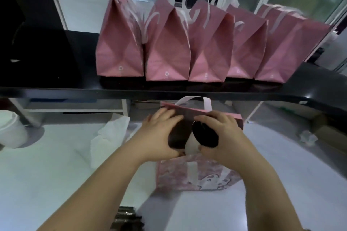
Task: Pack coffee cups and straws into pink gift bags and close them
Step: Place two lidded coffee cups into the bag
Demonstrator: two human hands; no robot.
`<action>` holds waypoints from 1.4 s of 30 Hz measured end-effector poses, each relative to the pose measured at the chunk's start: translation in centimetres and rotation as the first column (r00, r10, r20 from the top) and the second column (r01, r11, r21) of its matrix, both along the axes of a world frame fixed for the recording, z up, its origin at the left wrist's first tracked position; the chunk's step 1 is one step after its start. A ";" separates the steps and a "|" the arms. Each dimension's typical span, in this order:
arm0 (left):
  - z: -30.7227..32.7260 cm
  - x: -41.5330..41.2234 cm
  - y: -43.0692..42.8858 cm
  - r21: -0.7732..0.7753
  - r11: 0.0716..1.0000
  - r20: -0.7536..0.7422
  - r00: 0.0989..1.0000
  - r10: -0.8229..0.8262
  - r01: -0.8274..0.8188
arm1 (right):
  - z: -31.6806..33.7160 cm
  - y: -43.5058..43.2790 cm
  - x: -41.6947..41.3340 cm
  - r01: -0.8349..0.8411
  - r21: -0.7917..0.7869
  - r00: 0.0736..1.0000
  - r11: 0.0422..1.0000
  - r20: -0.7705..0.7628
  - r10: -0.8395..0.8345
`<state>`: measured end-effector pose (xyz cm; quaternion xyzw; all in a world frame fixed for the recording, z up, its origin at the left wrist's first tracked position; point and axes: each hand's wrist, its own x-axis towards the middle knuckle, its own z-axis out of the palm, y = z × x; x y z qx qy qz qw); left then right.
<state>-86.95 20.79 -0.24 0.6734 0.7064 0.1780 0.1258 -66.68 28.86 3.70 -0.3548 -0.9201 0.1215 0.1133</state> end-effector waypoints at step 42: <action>-1.9 1.4 -4.6 0.014 0.998 0.055 0.997 0.060 -0.061 | -10.8 -1.9 -4.2 -0.109 -0.318 0.955 0.942 0.228 0.188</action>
